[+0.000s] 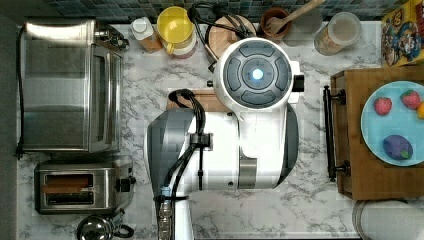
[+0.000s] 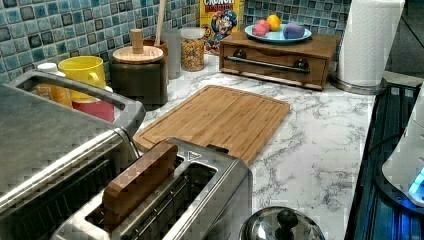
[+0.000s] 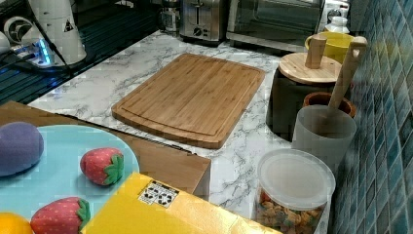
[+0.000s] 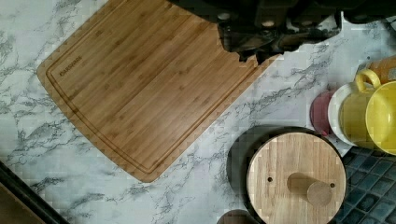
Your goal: Turn on the toaster.
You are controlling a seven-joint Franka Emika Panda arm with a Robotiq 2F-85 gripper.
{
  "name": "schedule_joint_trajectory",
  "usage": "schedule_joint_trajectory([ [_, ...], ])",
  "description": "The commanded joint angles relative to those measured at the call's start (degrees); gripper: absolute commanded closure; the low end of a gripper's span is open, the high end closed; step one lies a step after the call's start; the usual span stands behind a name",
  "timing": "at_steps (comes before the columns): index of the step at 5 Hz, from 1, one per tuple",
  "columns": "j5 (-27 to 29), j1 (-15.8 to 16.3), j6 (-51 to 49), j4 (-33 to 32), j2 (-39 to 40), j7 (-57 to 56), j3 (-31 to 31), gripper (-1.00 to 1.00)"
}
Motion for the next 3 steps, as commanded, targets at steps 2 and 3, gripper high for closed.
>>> schedule_joint_trajectory([
  [2,1.08,0.94,3.28,-3.46,-1.67,-2.48,0.88,1.0],
  [3,0.8,3.15,7.36,-9.98,-5.57,-4.42,3.04,1.0],
])
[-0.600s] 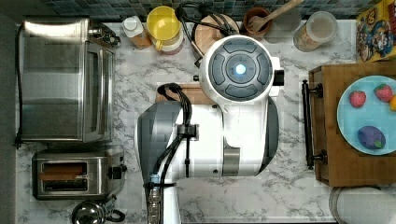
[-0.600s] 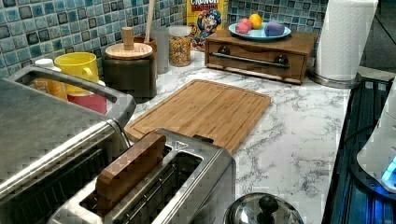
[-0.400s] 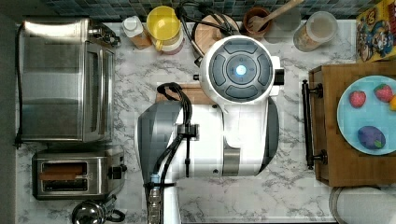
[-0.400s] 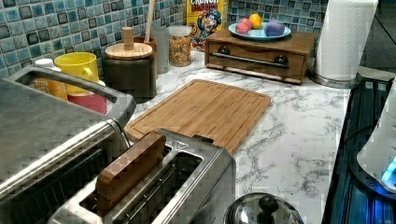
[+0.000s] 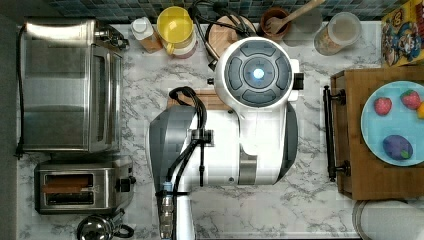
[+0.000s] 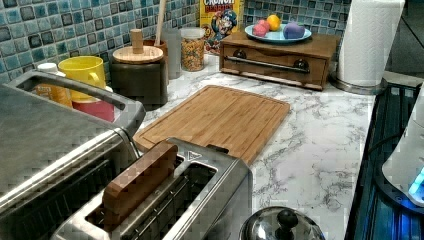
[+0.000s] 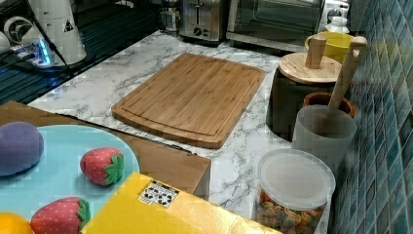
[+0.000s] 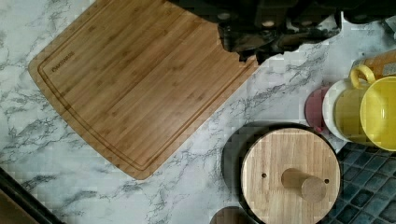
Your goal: Turn on the toaster.
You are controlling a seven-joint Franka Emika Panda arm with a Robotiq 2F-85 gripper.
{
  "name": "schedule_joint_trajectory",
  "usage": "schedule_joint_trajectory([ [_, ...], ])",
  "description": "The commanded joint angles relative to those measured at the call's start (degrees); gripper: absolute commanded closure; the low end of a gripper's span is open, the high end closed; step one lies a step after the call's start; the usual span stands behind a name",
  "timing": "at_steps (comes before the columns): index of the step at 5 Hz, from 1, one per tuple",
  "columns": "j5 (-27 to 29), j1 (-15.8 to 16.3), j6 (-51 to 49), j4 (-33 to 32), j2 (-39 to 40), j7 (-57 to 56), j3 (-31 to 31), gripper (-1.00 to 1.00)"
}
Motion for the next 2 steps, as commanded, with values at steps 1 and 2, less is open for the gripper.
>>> schedule_joint_trajectory([
  [1,1.45,4.8,7.26,-12.66,-7.5,-6.43,5.04,1.0],
  [2,2.86,5.83,8.91,-15.31,-8.94,-7.96,6.65,1.0],
])
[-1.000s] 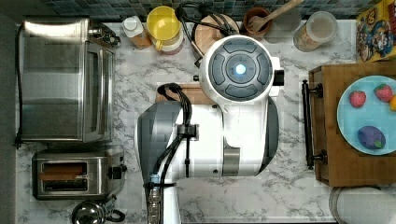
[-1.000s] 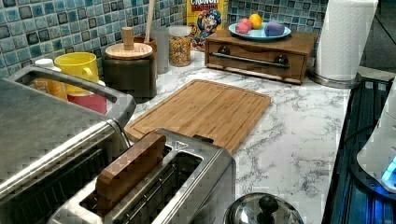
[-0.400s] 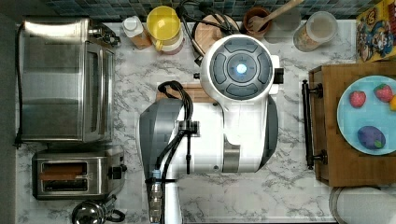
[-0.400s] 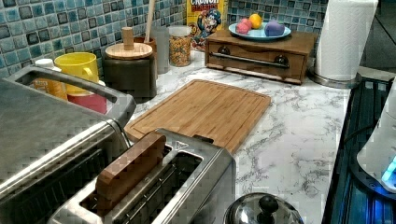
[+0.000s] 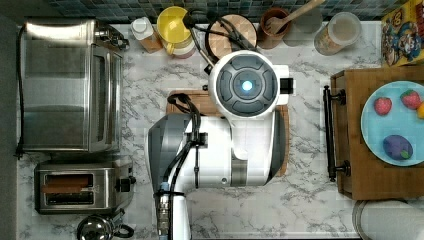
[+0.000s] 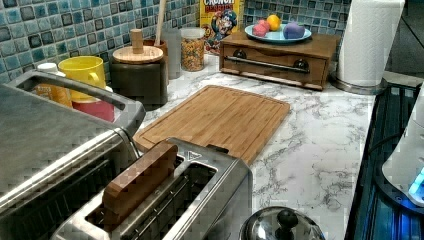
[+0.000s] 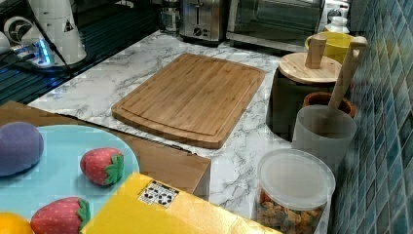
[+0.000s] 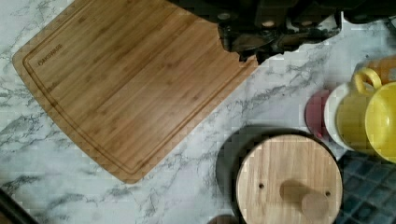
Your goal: Turn on the toaster.
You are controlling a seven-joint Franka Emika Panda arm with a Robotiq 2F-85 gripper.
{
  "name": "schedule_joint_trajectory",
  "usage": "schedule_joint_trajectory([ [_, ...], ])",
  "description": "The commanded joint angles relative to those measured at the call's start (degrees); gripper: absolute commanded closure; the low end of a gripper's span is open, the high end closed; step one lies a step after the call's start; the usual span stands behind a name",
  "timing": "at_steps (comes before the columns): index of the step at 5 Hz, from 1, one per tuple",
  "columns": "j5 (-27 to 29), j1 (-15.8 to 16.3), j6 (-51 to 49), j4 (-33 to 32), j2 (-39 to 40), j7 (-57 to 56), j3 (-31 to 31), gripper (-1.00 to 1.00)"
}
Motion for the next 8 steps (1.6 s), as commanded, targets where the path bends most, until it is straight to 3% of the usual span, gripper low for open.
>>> schedule_joint_trajectory([
  [1,3.39,6.76,4.27,-12.04,-8.37,-7.35,6.84,1.0],
  [2,4.18,8.42,5.46,-15.95,-11.39,-9.31,6.96,1.0],
  [3,7.78,3.57,4.69,-19.96,-15.16,-12.58,12.33,1.0],
  [5,11.31,9.22,5.32,-26.47,-19.55,-16.26,12.04,1.0],
  [8,12.1,12.37,2.58,-28.73,-18.71,-19.97,15.57,1.0],
])
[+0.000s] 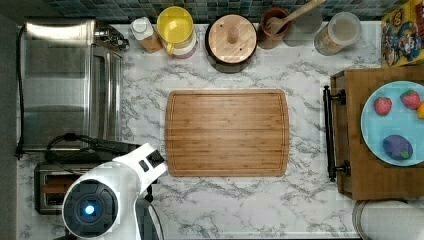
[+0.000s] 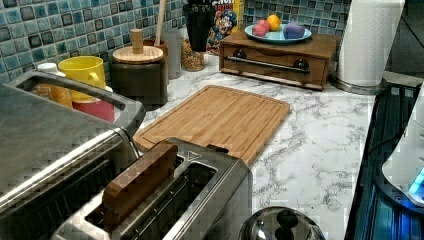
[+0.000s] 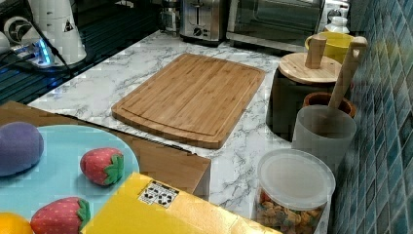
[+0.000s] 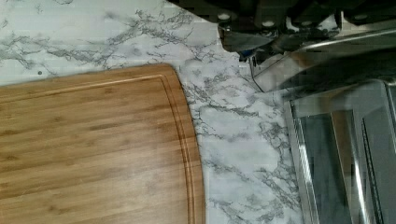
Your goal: Turn on the toaster.
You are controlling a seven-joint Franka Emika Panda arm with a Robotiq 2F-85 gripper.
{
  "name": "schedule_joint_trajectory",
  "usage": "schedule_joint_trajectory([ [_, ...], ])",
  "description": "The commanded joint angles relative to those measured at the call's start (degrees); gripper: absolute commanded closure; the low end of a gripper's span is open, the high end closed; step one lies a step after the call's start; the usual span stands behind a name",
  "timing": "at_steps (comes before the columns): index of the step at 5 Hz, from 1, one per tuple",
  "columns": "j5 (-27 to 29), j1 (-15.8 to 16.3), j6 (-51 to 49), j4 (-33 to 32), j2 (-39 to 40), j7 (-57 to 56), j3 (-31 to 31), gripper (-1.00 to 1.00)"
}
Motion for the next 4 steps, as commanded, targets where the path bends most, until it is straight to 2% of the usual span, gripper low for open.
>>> schedule_joint_trajectory([
  [1,1.95,3.57,-1.87,-3.79,-0.24,-8.43,0.74,1.0],
  [4,4.18,8.23,2.87,-7.2,-1.27,-10.54,3.0,1.0],
])
